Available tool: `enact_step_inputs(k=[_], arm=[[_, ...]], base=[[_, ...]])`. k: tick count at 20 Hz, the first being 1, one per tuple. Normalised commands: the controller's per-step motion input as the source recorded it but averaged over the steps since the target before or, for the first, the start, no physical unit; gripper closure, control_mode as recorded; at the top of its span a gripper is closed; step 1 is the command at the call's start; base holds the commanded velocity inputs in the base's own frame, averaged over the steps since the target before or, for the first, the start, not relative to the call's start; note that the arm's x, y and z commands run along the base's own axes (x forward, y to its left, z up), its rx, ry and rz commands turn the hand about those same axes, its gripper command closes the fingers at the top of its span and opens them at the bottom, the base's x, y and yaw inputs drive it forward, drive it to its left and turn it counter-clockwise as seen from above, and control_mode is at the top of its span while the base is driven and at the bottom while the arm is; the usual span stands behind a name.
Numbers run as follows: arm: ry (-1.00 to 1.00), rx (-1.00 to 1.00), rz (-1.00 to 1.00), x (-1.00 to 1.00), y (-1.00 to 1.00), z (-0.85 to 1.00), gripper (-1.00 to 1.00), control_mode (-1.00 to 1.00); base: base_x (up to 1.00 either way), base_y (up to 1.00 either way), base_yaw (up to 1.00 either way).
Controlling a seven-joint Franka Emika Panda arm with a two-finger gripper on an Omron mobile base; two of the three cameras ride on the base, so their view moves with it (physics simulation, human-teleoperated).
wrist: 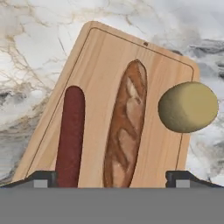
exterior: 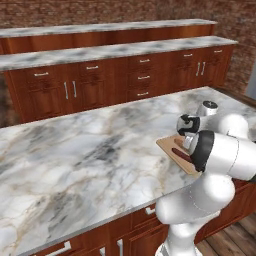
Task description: Retrieve the sausage and cheese from the fridge and place them on the cutting board on the counter.
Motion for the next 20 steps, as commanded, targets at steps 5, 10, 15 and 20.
enact_step_inputs(k=[5, 10, 15, 20], arm=[[-0.25, 0.0, -0.01, -0.28, 0.41, 1.0, -1.0, -1.0], [-0.14, 0.0, -0.01, -0.51, 0.73, 1.0, -1.0, -1.0], [0.05, 0.0, -0.11, -0.51, 0.58, 1.0, -1.0, -1.0], [-0.04, 0.05, -0.06, -0.45, 0.3, 0.98, -1.0, -1.0]], base=[[0.0, 0.0, 0.0], [0.0, 0.0, 0.0], [0.0, 0.0, 0.0], [0.0, 0.0, 0.0]])
